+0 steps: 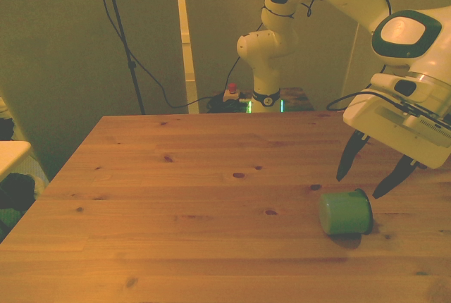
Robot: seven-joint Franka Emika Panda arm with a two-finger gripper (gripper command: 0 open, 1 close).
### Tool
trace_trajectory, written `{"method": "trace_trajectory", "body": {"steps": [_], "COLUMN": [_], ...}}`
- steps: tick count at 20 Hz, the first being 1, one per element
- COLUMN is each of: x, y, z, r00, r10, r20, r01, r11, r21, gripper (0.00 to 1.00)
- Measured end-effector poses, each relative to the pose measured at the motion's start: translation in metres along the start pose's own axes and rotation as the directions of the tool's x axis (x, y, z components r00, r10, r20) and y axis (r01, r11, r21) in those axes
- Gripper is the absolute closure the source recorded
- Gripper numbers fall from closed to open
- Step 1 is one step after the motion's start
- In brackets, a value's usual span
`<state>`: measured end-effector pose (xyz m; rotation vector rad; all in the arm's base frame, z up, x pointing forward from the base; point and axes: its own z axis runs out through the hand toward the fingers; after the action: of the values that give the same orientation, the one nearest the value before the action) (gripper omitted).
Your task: Flip the mug upright
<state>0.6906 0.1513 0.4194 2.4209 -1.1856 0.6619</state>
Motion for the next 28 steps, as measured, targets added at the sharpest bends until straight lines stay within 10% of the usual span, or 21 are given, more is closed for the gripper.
{"method": "trace_trajectory", "body": {"steps": [21,22,28], "x": [-0.021,-0.021,-0.021], "y": [-0.03,-0.031,-0.031], "z": [0.035,0.035,0.038], "r00": [0.979,0.979,0.973], "r10": [0.012,0.01,0.001], "r20": [-0.201,-0.204,-0.231], "r01": [-0.056,-0.055,-0.057], "r11": [0.975,0.974,0.969], "r21": [-0.214,-0.217,-0.239], "gripper": [0.0,1.0,1.0]}}
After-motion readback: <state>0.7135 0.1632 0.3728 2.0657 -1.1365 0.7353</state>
